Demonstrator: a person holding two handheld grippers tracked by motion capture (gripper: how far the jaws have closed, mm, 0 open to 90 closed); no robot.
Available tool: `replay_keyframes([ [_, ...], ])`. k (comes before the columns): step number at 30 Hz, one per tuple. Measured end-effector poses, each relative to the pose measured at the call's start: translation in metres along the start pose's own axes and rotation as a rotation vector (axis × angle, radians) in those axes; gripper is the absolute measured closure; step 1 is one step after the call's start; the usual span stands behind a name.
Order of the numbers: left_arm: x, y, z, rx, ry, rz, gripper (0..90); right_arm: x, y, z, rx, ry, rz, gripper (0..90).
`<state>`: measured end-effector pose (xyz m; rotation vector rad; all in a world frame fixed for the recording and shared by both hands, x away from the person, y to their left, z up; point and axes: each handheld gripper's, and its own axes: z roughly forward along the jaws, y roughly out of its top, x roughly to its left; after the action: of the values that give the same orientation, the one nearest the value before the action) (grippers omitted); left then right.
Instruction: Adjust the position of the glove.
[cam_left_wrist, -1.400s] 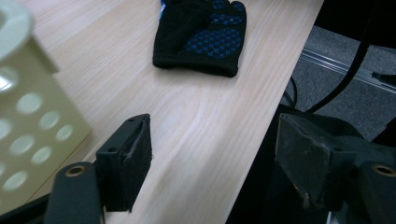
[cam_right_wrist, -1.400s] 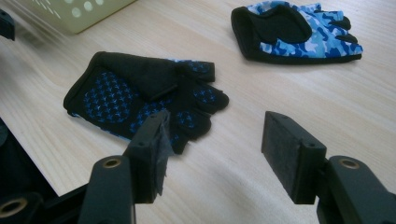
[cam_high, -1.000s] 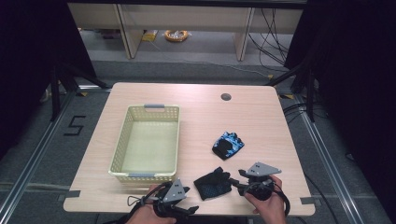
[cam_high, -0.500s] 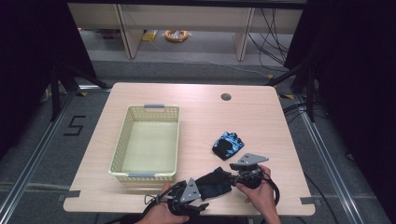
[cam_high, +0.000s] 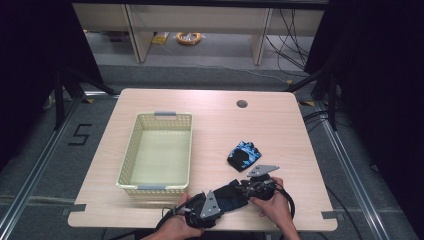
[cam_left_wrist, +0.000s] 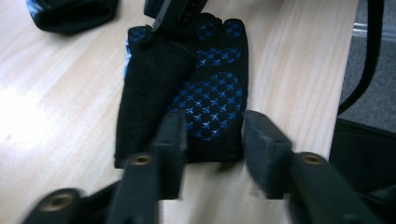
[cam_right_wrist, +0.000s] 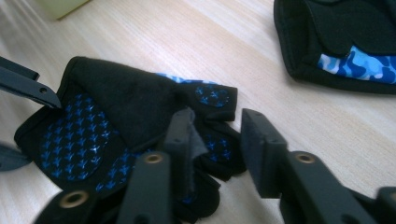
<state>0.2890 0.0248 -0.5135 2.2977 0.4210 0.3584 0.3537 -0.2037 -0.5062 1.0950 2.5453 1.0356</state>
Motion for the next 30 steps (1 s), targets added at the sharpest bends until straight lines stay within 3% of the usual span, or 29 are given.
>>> replay_keyframes([
  [1,0.0,0.0,0.0,0.0,0.0,0.0,66.0,0.0,0.0,0.0,0.0,0.0,0.0,70.1],
  [2,-0.001,0.0,0.0,-0.005,0.001,0.01,69.2,0.001,0.0,-0.002,0.012,0.008,0.0,77.3],
  [4,-0.003,0.001,-0.001,0.004,0.0,0.025,74.2,0.002,-0.001,-0.004,0.032,0.015,-0.011,82.4],
  [5,-0.003,0.001,-0.001,0.004,0.003,0.036,76.3,0.004,-0.002,-0.002,0.011,0.028,0.007,83.9],
  [6,-0.002,0.001,-0.003,0.005,0.001,0.045,77.8,0.003,-0.002,-0.002,0.004,0.021,-0.018,84.4],
  [7,-0.001,0.001,-0.004,0.01,-0.003,0.027,79.3,0.004,-0.002,-0.003,0.006,0.027,0.003,84.6],
  [9,0.001,0.0,-0.006,0.007,-0.003,0.04,80.7,0.004,-0.003,-0.006,-0.017,0.028,-0.007,84.9],
  [10,0.002,-0.001,-0.008,-0.002,-0.002,0.019,81.0,0.006,-0.002,-0.011,-0.014,0.041,0.02,84.9],
  [12,0.005,-0.002,-0.012,0.005,-0.006,0.029,81.0,0.011,-0.002,-0.017,-0.024,0.048,0.037,84.9],
  [15,0.009,-0.003,-0.017,-0.008,-0.006,0.008,81.0,0.017,-0.003,-0.022,-0.043,0.048,0.031,84.9],
  [19,0.008,-0.009,-0.02,0.005,-0.017,0.025,80.5,0.025,-0.006,-0.021,-0.064,0.047,0.065,84.6],
  [24,0.008,-0.012,-0.016,0.009,-0.031,0.004,79.0,0.025,-0.01,-0.015,0.002,0.047,0.086,82.8],
  [28,0.009,-0.012,-0.017,0.016,-0.028,-0.004,75.2,0.024,-0.011,-0.013,0.017,0.029,0.087,77.9],
  [30,0.008,-0.012,-0.018,0.017,-0.028,-0.007,72.5,0.023,-0.011,-0.013,0.008,0.023,0.078,69.4],
])
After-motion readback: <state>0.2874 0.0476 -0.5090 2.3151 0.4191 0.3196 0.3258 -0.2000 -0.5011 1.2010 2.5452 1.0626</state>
